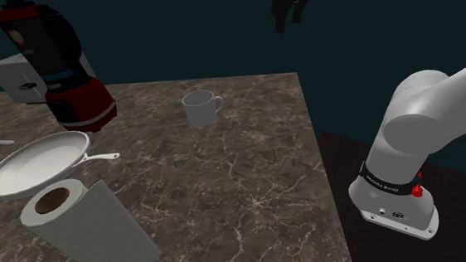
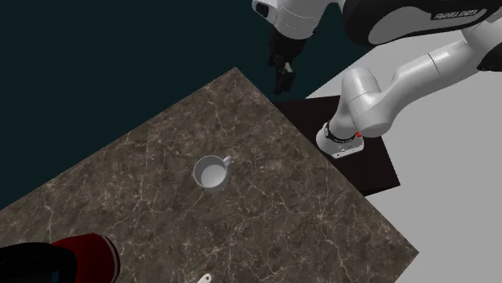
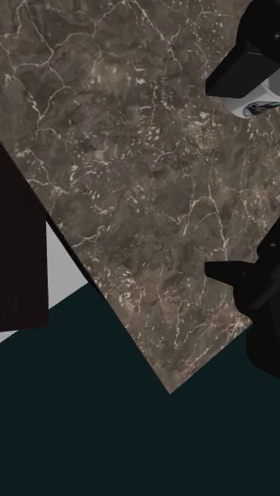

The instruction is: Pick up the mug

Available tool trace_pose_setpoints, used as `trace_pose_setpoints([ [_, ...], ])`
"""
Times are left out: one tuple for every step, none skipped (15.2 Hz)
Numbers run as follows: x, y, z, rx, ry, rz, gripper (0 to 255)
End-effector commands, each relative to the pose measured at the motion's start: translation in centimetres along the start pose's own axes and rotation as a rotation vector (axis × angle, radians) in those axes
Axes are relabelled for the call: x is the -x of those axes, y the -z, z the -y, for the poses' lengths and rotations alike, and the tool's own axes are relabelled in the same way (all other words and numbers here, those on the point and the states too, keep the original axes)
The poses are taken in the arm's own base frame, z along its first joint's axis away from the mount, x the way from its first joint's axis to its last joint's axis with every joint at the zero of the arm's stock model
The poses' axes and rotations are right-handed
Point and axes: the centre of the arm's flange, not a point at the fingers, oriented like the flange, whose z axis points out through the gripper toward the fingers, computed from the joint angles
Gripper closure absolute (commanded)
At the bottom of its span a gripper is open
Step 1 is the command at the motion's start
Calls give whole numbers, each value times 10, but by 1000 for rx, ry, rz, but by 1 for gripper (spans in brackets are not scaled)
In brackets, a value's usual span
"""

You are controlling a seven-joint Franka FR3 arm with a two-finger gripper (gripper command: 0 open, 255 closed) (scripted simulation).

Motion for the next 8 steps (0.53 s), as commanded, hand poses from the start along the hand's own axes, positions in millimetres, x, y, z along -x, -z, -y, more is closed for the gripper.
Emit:
trace_pose_setpoints([
  [0, 0, 0, 0, 0, 0, 0],
  [-8, -6, 9, 1, -2, 4, 0],
  [-15, -13, 19, 3, -4, 7, 0],
  [-23, -19, 28, 4, -6, 11, 0],
  [-31, -26, 37, 6, -8, 14, 0],
  [-38, -32, 46, 7, -10, 18, 0],
  [-46, -39, 56, 8, -12, 22, 0],
  [-54, -45, 65, 10, -13, 25, 0],
])
